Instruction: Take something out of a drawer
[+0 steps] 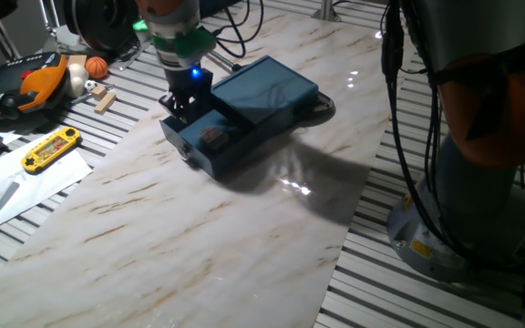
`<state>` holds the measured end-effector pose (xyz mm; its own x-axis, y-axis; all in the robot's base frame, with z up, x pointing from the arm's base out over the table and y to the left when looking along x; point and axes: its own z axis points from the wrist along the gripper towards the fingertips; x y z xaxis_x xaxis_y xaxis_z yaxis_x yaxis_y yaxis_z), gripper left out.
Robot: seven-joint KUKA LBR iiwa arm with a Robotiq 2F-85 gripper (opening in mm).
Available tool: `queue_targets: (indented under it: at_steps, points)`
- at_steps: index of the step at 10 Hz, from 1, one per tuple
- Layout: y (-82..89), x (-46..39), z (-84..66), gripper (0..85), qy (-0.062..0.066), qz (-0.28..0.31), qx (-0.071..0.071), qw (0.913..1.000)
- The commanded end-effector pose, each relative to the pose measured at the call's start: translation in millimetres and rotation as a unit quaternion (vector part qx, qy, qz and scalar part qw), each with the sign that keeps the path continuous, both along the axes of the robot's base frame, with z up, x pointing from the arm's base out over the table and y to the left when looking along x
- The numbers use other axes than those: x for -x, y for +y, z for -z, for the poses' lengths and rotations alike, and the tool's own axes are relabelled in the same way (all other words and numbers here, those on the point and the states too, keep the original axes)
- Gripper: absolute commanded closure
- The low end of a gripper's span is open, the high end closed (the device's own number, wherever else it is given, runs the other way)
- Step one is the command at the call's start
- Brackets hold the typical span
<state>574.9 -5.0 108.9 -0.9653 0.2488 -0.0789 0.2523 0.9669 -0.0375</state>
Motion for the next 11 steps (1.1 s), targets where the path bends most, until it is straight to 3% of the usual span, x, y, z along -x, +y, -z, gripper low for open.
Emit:
queue_targets:
  at_steps: [1, 5, 7, 11]
  points:
    - [-2.8, 2.3, 3.0, 34.0, 0.0, 0.001, -0.001, 1.0]
    - [-5.5, 12.6, 23.3, 34.0, -0.01, 0.01, 0.002, 0.9999]
    - [-7.2, 11.8, 24.8, 0.0, -0.008, 0.016, 0.004, 0.9998]
    - [-15.0, 12.0, 38.1, 0.0, -0.006, 0.01, -0.001, 0.9999]
